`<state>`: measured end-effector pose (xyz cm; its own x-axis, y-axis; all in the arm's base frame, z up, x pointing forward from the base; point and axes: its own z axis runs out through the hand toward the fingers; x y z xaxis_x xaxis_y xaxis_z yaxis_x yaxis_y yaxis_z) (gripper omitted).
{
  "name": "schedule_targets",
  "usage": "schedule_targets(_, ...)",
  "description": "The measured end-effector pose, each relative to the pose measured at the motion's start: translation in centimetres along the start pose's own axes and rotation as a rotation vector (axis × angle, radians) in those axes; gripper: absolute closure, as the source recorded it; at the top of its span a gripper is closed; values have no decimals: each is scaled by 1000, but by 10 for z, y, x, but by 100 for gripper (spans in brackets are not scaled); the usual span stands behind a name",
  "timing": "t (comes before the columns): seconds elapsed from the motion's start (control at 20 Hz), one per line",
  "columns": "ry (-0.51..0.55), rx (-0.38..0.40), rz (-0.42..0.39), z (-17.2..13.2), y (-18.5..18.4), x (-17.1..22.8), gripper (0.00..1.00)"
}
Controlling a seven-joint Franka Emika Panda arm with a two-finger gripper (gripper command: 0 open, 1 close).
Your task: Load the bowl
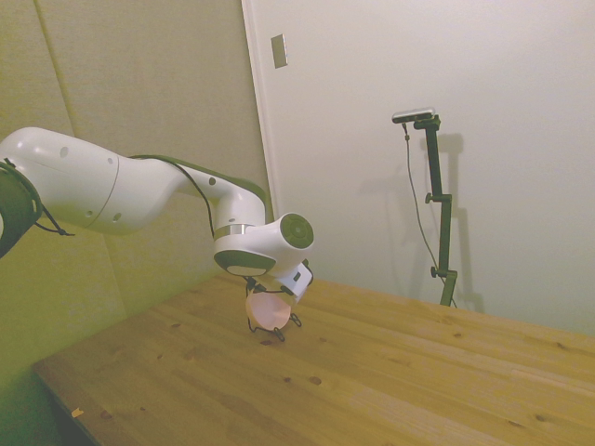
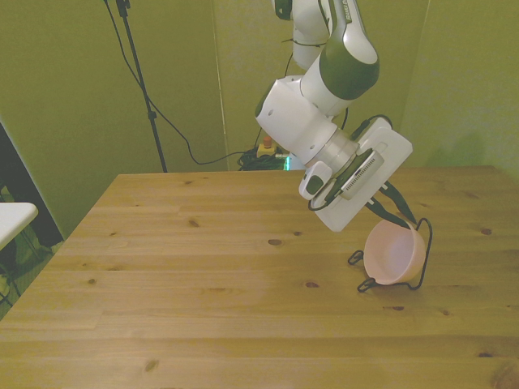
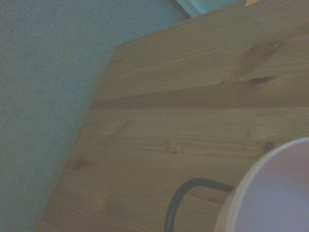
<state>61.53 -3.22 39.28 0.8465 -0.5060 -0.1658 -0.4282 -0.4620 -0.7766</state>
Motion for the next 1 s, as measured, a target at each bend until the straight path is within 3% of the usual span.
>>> schedule_targets(0.25, 10, 1, 6, -6, 0, 1, 0)
schedule_targets(0.45, 49, -15, 29, -39, -2, 5, 0)
schedule_targets(0.75, 156, -200, 94, -103, -15, -27, 0)
schedule_targets(1.0, 275, -324, 158, -118, -2, -76, 0)
